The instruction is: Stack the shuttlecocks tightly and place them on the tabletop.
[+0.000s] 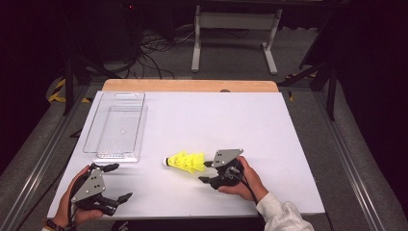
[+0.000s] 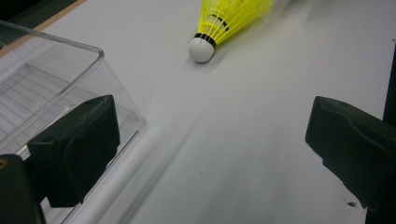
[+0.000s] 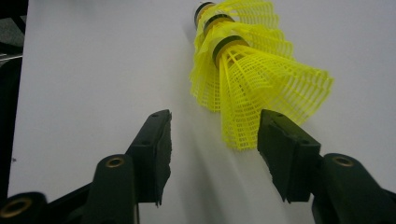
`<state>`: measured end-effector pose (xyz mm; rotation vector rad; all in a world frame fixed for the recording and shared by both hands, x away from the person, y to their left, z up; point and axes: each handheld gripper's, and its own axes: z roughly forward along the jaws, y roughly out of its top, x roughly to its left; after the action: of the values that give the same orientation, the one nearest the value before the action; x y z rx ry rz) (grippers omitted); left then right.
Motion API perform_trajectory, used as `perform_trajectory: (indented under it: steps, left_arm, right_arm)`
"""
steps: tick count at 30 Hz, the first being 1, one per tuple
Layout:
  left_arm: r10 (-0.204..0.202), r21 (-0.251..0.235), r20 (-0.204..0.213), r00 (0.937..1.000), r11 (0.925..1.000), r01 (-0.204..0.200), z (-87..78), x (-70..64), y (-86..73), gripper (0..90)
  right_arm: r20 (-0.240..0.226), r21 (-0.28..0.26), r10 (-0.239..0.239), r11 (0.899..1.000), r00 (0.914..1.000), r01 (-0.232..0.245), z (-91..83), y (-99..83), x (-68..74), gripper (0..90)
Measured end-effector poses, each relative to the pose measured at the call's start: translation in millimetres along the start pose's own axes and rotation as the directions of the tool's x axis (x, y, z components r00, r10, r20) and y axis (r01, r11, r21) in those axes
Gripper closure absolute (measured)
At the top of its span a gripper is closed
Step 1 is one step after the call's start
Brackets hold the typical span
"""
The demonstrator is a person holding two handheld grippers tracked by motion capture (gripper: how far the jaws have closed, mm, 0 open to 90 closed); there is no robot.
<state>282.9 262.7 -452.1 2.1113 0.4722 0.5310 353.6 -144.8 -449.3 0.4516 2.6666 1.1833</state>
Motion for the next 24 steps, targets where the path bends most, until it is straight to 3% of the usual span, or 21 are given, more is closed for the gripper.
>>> perform_trajectory:
  steps: [11, 24]
  left_arm:
    - [0.005, -0.002, -0.002, 1.0000, 1.0000, -0.005, -0.4, 0.0, 0.3, 4.0]
    - [0.005, 0.003, 0.002, 1.0000, 1.0000, -0.005, 0.7, -0.2, 0.7, 4.0]
  right_arm:
    - [-0.029, 0.022, 0.015, 1.000, 0.9995, -0.014, 7.4, 1.4, 8.8, 31.7]
    - [-0.035, 0.026, 0.015, 1.000, 0.9993, -0.014, 18.4, 7.6, 14.2, 30.8]
